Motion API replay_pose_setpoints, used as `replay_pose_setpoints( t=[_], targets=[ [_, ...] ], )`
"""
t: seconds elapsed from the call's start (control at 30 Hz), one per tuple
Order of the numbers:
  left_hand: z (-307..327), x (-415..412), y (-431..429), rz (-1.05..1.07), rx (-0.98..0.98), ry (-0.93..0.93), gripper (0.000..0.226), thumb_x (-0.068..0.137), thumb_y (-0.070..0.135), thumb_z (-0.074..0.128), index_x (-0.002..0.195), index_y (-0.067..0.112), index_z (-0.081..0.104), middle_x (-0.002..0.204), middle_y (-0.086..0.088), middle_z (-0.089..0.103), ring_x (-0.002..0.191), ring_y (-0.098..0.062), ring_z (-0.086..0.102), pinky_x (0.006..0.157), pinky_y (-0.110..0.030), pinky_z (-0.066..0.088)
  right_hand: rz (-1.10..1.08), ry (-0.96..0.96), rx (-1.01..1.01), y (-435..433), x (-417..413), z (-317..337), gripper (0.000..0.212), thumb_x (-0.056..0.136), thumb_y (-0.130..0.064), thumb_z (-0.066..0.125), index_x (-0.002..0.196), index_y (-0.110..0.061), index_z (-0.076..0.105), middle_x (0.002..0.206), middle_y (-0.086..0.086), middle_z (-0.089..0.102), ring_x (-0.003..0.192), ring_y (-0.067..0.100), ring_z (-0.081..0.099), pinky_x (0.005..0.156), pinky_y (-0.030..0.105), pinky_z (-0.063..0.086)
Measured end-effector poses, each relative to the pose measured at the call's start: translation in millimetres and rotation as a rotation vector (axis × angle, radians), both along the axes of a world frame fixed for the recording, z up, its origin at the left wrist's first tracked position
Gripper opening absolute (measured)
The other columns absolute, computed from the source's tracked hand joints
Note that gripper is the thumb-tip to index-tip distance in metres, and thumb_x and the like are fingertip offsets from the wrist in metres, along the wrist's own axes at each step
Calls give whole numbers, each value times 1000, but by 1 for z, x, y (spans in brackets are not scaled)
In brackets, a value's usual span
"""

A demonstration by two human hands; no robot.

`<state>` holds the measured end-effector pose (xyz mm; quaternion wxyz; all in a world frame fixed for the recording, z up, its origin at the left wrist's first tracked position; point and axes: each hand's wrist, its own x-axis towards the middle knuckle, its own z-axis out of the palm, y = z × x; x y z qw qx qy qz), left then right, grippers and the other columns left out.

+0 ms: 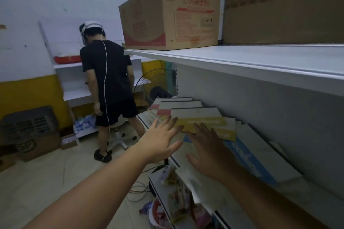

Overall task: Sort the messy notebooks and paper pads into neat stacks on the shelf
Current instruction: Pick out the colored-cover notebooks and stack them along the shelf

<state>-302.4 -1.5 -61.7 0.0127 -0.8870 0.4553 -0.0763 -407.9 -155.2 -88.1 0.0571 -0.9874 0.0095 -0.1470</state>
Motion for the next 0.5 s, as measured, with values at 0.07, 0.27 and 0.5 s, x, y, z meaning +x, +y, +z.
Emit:
replay_pose_setpoints(
  t=[0.07, 0.27, 0.5],
  targets=[
    [-4, 16, 0, -51, -8, -24, 60, 96, 56, 20, 151, 32, 14, 161, 3, -2, 147, -14, -11, 119, -39, -9, -13, 9, 16, -2, 10, -4, 67, 95, -47, 38, 151, -25, 8, 159, 2, -6, 146, 19, -10, 114, 34, -10],
    [-14, 74, -7, -216, -26, -30, 72, 87, 67, 12, 150, 33, 15, 160, 4, -2, 146, -13, -13, 117, -35, -14, -24, -4, 45, -5, 42, -11, 80, 78, -64, 12, 150, -30, 15, 158, -5, -5, 146, 17, -9, 118, 35, -9],
    [-12, 153, -12, -391, -52, -13, 77, 79, 67, 1, 149, 38, 13, 160, 6, 0, 146, -12, -12, 112, -31, -17, -196, 40, 116, 15, 90, -12, 82, 74, -66, 9, 150, -34, 5, 155, -14, -14, 137, -1, -22, 110, 20, -20]
  ],
)
